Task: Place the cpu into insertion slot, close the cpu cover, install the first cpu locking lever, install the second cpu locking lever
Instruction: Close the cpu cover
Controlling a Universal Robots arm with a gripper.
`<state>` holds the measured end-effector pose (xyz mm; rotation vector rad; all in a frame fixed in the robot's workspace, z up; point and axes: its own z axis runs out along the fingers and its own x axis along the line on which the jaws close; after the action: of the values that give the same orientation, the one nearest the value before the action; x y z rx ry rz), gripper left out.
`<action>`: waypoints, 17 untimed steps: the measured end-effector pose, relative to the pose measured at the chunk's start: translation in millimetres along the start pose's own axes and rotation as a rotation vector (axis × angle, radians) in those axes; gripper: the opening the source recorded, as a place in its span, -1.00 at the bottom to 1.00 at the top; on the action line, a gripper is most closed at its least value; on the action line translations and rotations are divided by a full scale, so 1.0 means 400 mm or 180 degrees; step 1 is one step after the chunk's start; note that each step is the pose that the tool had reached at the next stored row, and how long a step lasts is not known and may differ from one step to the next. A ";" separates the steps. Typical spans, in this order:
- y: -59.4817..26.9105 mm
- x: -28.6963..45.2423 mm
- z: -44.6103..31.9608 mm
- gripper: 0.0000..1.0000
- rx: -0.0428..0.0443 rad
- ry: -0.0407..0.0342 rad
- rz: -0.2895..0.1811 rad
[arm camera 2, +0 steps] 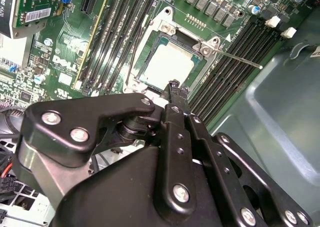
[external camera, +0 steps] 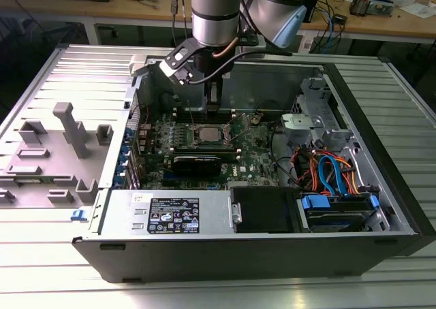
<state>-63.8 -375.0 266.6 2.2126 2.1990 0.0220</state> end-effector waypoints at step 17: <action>0.000 0.000 -0.016 -0.79 0.0000 0.0000 0.0000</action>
<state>-63.8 -375.0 273.0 2.2126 2.1990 0.0218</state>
